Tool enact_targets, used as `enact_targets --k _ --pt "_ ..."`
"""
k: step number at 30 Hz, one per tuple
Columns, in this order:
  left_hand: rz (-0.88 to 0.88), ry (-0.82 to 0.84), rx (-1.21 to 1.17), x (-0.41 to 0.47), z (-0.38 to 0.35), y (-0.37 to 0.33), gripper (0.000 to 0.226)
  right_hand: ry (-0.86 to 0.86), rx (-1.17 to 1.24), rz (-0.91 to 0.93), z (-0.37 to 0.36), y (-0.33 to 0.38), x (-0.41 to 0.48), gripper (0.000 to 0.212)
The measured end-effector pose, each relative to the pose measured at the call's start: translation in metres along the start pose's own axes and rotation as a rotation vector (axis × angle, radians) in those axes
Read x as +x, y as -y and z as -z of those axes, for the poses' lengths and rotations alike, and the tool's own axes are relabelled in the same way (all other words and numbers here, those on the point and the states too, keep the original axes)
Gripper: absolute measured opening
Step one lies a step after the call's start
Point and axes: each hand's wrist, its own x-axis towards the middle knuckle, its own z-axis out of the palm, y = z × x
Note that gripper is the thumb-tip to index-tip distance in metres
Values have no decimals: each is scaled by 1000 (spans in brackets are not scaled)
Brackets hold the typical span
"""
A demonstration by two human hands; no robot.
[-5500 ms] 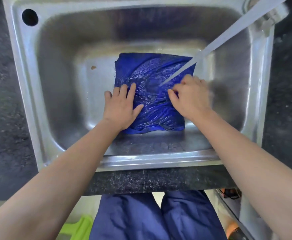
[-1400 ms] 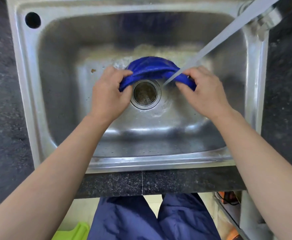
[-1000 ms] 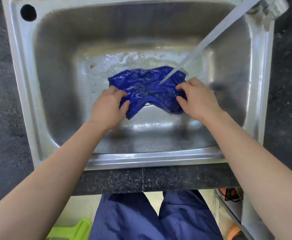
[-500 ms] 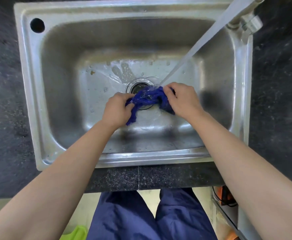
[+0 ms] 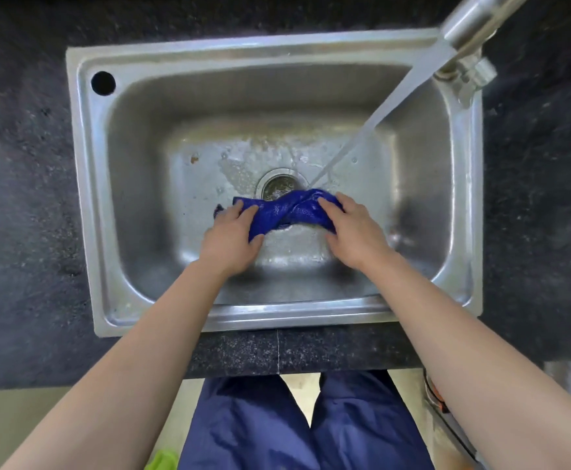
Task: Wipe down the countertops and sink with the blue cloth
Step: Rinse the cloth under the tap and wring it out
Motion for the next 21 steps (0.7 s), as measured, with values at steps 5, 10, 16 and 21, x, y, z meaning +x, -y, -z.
enact_targets --k 5,10,16,21 --pt "66 -35 79 -11 -20 -2 72 60 79 -57 -19 -3 -14 63" --pt "108 -83 200 -3 -16 -3 54 -39 -19 -77 -22 4 -8 67" --pt "131 17 -22 2 -19 -8 27 28 102 -107 -23 3 11 43" --pt "393 -86 -1035 4 8 -20 6 -346 702 -258 3 11 8 21"
